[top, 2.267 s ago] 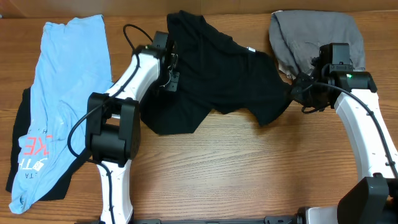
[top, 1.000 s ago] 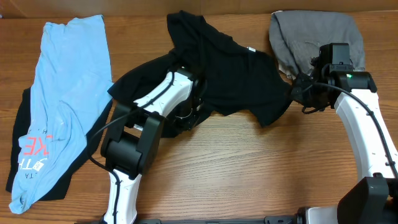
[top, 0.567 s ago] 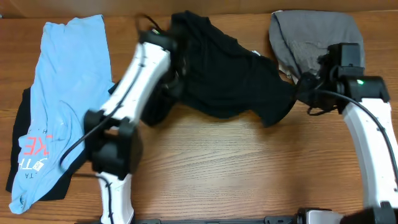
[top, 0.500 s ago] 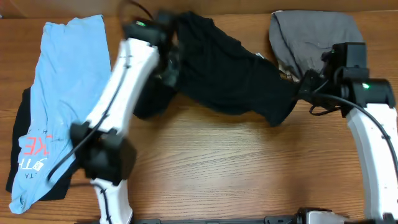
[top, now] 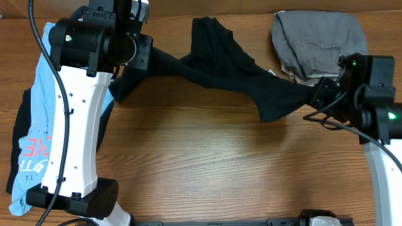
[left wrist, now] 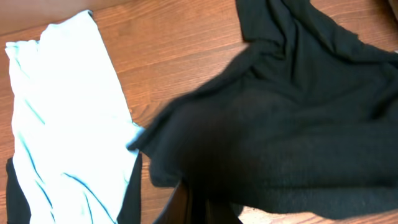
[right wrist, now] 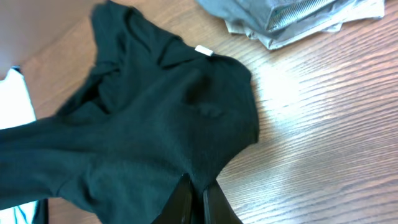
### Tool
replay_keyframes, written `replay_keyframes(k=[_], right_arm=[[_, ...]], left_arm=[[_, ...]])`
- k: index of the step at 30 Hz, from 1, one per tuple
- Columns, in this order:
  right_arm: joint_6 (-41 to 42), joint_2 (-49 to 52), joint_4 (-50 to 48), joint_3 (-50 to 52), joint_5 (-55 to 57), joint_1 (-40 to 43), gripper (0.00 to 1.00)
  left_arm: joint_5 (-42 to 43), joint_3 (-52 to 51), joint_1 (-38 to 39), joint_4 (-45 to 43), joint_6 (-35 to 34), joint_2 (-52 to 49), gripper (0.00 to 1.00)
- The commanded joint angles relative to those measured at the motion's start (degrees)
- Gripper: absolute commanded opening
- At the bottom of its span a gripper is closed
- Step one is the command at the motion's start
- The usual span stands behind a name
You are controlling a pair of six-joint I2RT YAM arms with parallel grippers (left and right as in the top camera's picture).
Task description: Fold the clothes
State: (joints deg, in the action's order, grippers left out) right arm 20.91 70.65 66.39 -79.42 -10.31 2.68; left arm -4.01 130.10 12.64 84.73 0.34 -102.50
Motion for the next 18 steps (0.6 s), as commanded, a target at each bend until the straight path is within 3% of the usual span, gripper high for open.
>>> replay_keyframes(k=[1,9,18], right_arm=[[-1.1,-2.9,3.7,-4.9,0.4,0.3,0.04],[-1.7,-3.6,13.5,-15.1,3.8,0.3,0.04],[-3.4,-3.6,20.2,-27.5,6.1,0.3,0.04]], left_arm=[[-1.1,0.6,-0.3,-0.5,-0.5,0.3,0.04],[-1.5,3.8,-0.3,1.6,-0.5,2.8,0.04],[-10.0,7.0,-0.4,1.7,-1.8,10.4,0.04]])
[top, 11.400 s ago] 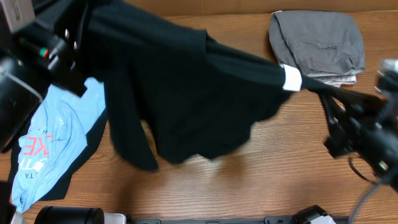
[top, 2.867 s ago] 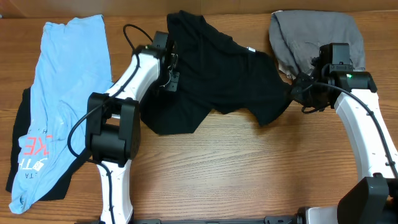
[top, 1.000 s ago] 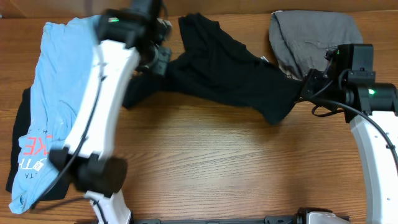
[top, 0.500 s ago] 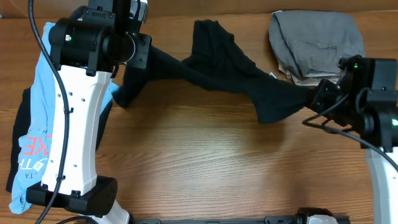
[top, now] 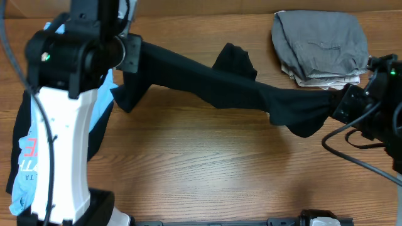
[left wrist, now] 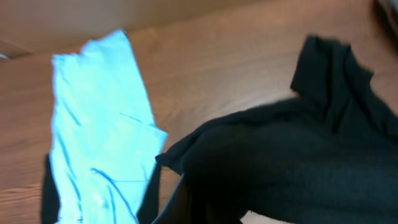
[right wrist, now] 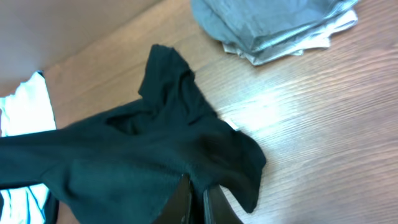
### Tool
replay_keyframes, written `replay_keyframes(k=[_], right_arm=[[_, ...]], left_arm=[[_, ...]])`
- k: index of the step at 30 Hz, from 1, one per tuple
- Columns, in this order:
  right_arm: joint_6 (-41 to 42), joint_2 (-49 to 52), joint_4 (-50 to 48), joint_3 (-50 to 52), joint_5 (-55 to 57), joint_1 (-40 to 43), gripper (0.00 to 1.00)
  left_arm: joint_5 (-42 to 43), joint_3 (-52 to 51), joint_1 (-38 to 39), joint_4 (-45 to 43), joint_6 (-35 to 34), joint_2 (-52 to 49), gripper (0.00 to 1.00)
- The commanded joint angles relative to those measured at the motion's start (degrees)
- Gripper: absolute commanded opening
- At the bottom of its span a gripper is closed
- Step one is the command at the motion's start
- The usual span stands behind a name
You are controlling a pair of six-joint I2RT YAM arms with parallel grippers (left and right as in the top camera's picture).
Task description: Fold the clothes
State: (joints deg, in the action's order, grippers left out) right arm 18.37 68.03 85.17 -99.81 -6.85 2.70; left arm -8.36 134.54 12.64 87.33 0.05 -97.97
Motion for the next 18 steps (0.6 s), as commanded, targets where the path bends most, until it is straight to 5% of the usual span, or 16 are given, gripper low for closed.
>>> replay_keyframes(k=[1,11,18], right_arm=[[-0.9,-1.0,2.4,-9.2,3.3,0.3,0.04],[-0.9,-1.0,9.3,-26.5,6.4,0.3,0.04],[-3.3,2.1,6.8,-27.1,6.8,0.3,0.04]], left_arm=[[-6.5,2.6,-0.4,-1.1,-1.6,6.9,0.04],[-8.9,2.6,-0.4,-1.7,-1.6,12.7,0.04],[-9.8,2.5,-2.6,-2.8,-1.6,7.8,0.04]])
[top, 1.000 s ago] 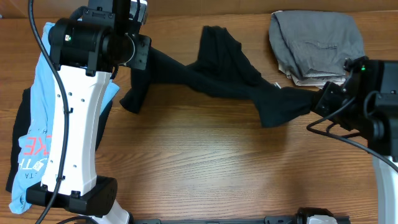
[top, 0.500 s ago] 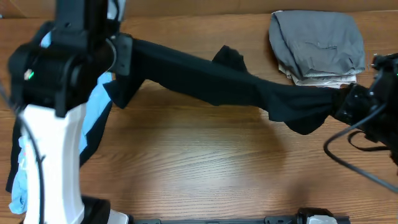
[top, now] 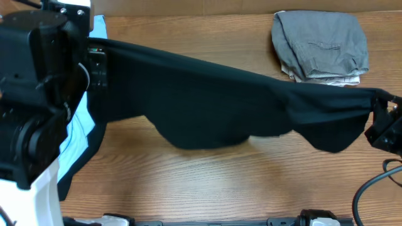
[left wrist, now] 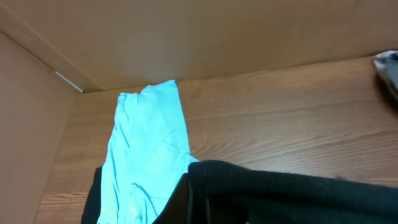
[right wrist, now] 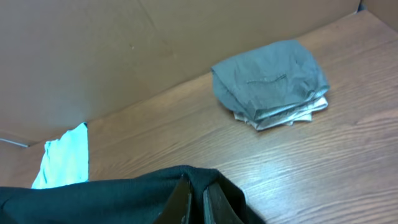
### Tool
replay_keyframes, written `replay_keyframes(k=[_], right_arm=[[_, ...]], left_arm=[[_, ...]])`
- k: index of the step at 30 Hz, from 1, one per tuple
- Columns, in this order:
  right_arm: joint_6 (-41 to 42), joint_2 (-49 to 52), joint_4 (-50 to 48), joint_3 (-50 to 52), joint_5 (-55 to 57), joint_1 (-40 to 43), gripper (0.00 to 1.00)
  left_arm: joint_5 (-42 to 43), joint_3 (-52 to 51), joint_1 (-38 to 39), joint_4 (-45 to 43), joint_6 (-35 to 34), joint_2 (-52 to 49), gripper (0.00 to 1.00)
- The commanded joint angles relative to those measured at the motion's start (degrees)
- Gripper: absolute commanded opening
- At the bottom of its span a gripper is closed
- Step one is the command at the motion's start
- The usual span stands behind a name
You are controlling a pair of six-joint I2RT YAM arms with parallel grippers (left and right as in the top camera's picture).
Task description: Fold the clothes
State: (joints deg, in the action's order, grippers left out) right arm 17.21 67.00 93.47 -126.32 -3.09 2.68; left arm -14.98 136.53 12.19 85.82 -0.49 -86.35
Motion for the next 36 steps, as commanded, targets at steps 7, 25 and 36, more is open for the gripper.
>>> replay_keyframes(k=[7,25,36], right_arm=[[-4.2,15.8,-9.0,-0.6,3.0,0.3,0.04],[-11.3,30.1,-46.4,-9.9,3.0,0.3,0.04],[-11.2,36.6,-20.0,-9.7,-3.5,0.3,0.04]], left_arm=[[-3.0,0.5,-4.2,-10.4,-0.8,-14.5,0.04],[-1.5,7.8,-5.7,-47.9,3.6,-25.0,0.04],[-1.5,5.3,-7.0,-22.0,3.0,-26.4,0.04]])
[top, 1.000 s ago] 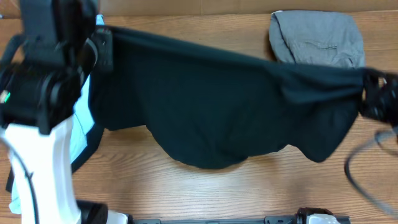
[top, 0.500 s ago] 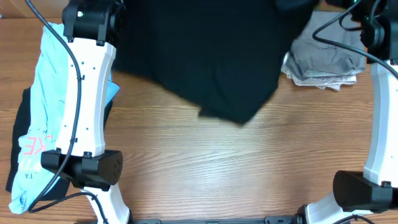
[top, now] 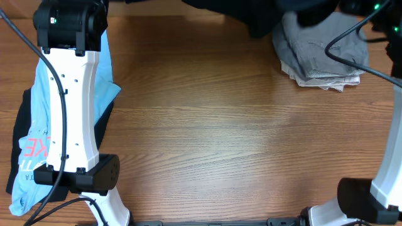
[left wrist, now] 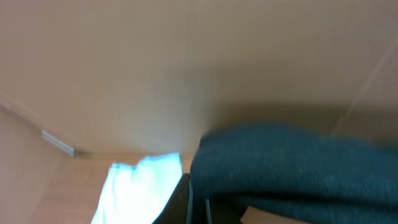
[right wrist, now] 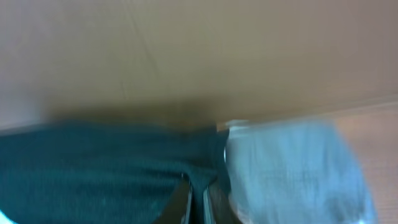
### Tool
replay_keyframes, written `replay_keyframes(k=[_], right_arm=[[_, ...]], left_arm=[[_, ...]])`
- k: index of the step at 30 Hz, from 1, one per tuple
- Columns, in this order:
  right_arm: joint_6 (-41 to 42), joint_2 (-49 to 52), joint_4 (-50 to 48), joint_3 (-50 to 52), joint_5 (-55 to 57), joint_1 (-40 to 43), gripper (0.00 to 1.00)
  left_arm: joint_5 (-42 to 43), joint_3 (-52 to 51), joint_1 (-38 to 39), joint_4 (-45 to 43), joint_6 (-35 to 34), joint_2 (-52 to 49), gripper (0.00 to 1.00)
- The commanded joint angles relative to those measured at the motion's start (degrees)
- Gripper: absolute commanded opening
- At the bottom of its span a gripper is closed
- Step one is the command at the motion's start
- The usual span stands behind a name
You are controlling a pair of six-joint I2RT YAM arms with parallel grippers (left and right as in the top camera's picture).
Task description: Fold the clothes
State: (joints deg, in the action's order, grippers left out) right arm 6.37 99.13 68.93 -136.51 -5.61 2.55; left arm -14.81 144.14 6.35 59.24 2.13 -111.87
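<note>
A black garment (top: 264, 16) hangs along the far edge of the overhead view, mostly cut off by the frame's top. My left gripper (left wrist: 198, 202) is shut on one end of the black garment (left wrist: 292, 168), which fills the lower right of the left wrist view. At the other end my right gripper (right wrist: 198, 199) is shut on the black garment (right wrist: 106, 168), whose cloth spreads to the left in the blurred right wrist view. Both arms are raised toward the back wall.
A folded grey pile (top: 323, 50) lies at the back right, just under the black cloth's hanging end. A light blue shirt (top: 38, 144) with red lettering lies over a dark piece at the left, beside my left arm's white column (top: 69, 94). A cardboard wall (left wrist: 155, 62) stands behind.
The black garment was stretched across the middle of the table between the two grippers. Now both grippers hold it at the table's far edge, and the wooden tabletop shows bare.
The black garment first lay crumpled at the back with both grippers shut on its ends. It was then pulled into a band, then spread wide above the table. Now it hangs at the far edge, still held at both ends.
</note>
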Motion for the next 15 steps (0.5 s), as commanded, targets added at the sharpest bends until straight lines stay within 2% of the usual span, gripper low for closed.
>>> replay_keyframes(k=[1,4,9,15], right_arm=[[-0.4,5.4,7.2,0.9,-1.4,0.4,0.04],[-0.4,7.8,14.1,4.3,-3.7,0.4,0.04],[0.9,7.9,17.9,11.6,-6.1,0.4,0.04],[2.3,7.4,24.0,12.7,-6.1,0.4,0.04]], left_arm=[[-1.4,-3.4,-1.2,7.6,0.0,-1.4,0.04],[-1.0,-7.1,-1.2,15.6,-1.7,-4.0,0.04],[2.5,-11.6,-1.4,23.4,-4.1,-7.8,0.04],[8.5,-12.6,-2.1,30.8,-4.1,-8.4,0.04]])
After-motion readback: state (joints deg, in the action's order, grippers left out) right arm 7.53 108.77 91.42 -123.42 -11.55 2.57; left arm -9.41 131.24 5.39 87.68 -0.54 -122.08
